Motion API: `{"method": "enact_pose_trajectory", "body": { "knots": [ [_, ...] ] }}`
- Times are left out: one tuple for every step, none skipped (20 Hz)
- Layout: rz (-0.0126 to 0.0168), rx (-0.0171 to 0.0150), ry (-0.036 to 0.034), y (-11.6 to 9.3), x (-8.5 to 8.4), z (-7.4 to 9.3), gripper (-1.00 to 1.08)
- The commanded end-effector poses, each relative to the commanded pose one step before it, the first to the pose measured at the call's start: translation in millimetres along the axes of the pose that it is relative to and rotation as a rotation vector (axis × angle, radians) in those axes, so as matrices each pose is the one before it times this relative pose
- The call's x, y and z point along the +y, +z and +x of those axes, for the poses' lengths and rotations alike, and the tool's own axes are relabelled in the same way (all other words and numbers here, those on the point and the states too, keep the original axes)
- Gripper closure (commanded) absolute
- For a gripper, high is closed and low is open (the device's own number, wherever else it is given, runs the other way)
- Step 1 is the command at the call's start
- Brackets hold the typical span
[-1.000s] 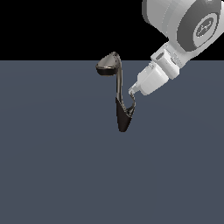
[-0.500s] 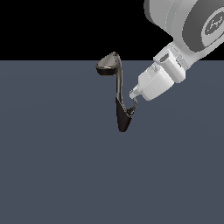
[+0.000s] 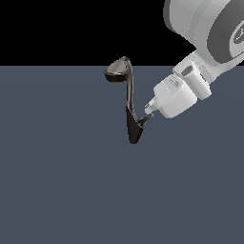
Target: Turn on the faucet by rotating a designated handle.
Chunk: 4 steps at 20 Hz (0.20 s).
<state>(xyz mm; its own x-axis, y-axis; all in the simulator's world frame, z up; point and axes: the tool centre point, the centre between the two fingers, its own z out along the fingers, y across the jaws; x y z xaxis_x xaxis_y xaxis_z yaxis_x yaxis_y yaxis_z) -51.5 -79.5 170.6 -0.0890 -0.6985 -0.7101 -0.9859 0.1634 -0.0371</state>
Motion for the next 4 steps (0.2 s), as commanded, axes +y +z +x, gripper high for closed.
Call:
{"method": "enact_pose_trajectory", "body": {
  "knots": [
    [-0.00795, 0.00548, 0.03682, 2.27, 15.78, 32.00, 1.08],
    [-0.00116, -0.00011, 0.00171, 0.24, 2.89, 6.02, 1.08],
    [-0.00122, -0.00009, 0.00181, 0.27, 2.83, 6.07, 1.08],
    [0.00000, 0.00000, 0.00000, 0.00, 0.00, 0.00, 1.08]
  ]
}}
